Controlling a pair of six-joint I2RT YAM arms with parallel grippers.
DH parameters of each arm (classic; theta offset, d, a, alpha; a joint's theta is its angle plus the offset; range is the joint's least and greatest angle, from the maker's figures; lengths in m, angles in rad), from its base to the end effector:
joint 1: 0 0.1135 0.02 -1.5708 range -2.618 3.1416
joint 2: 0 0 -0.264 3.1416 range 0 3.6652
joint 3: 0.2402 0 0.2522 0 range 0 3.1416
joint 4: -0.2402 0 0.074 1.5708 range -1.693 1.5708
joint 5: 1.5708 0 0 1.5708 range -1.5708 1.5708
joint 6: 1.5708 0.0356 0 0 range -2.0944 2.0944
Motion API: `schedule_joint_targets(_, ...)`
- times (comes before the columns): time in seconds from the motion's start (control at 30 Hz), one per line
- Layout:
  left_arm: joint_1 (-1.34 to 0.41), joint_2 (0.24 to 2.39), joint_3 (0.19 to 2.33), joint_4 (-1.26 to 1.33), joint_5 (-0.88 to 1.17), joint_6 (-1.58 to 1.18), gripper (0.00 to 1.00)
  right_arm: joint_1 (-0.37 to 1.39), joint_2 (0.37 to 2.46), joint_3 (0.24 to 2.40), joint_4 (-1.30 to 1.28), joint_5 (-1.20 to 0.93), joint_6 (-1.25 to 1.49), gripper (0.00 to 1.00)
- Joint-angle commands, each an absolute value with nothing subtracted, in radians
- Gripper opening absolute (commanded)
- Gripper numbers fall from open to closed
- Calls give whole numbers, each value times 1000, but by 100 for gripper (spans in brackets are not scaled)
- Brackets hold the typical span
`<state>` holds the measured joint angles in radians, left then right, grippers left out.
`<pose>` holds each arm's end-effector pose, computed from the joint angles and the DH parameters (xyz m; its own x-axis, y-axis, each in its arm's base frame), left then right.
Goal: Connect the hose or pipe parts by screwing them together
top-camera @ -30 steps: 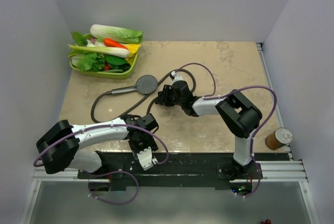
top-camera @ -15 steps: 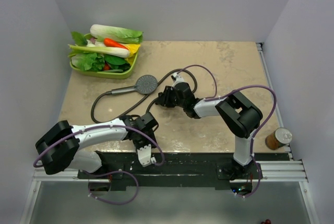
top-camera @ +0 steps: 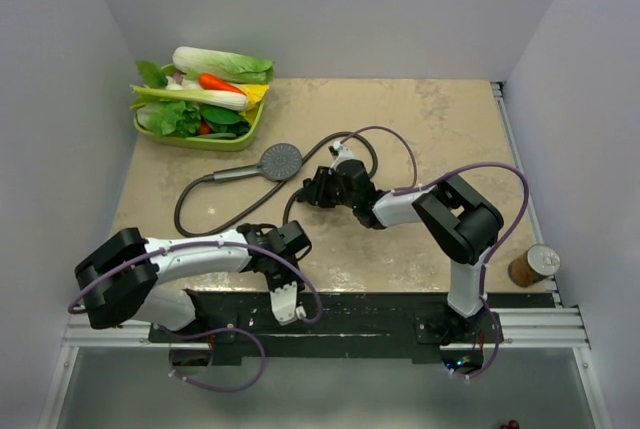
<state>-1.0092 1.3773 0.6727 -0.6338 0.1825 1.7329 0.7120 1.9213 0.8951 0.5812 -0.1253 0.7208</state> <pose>0.1116 -0.1895 0.1535 0.9270 0.3490 -0.1371 0.3735 -0.8917 0.2558 0.2905 0.2566 0.1360 -0.7290 0.2358 -0.6426 -0.3361 0.6946 0.6361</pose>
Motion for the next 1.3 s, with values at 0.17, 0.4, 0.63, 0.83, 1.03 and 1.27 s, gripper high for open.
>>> schedule_joint_targets(0.17,-1078,1416,670,-670,313,1566,0,709,1881,850,606,-163,710,0)
schedule_joint_targets(0.4,-1016,1391,788,-719,438,1211,0,660,1566,752,513,-157,635,0)
schedule_joint_targets(0.63,-819,1422,1011,-845,636,925,0,623,1087,599,278,-170,494,0)
schedule_joint_targets(0.83,-721,1398,1127,-851,814,773,0,623,800,598,57,-280,327,0)
schedule_joint_targets(1.03,-678,1325,1183,-824,934,689,0,624,606,644,-115,-452,223,0)
schedule_joint_targets(1.27,-680,1310,1177,-799,960,638,0,627,613,713,-175,-564,164,0)
